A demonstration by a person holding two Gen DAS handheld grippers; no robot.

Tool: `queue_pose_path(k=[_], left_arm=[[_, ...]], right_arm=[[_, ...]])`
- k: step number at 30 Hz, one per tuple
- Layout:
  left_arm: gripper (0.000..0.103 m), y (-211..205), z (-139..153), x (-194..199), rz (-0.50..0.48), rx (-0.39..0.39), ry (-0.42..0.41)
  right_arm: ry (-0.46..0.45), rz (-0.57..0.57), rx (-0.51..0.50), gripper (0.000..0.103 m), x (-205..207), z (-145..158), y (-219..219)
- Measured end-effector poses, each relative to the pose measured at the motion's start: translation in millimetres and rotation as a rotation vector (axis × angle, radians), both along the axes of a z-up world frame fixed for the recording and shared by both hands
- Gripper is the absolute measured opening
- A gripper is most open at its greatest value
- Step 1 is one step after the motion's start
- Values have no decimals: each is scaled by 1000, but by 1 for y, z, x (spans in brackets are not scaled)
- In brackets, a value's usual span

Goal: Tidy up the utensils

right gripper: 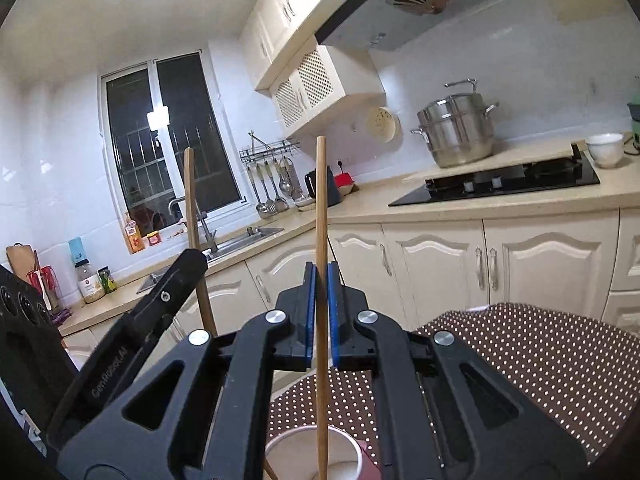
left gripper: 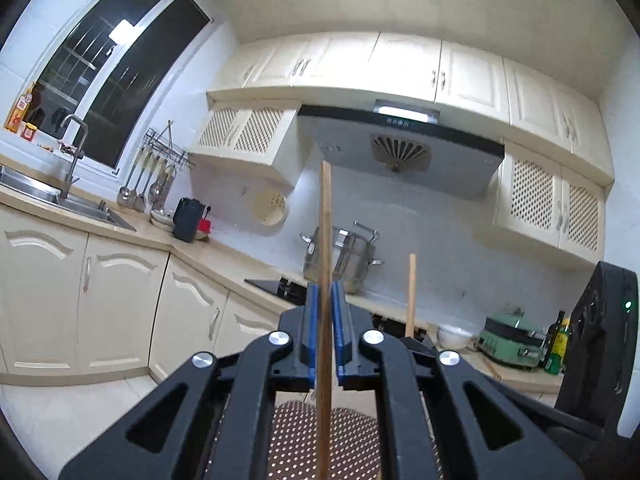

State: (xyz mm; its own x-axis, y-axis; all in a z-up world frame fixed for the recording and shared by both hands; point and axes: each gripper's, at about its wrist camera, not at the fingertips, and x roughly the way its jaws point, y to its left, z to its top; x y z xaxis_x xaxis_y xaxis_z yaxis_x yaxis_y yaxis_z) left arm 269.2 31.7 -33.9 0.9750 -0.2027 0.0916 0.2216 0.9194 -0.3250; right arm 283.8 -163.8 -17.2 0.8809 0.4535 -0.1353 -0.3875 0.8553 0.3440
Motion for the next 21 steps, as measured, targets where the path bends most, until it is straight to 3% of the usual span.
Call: queue_pose_path(k=[6,21], left_arm=[[7,2,-22,-3,-2,22,61],[7,7,-44,-39,-38,98,182]], right_arm=[[33,12,-5,6,-8,-11,-1],[67,9,-44,6,-46,-18,-3]])
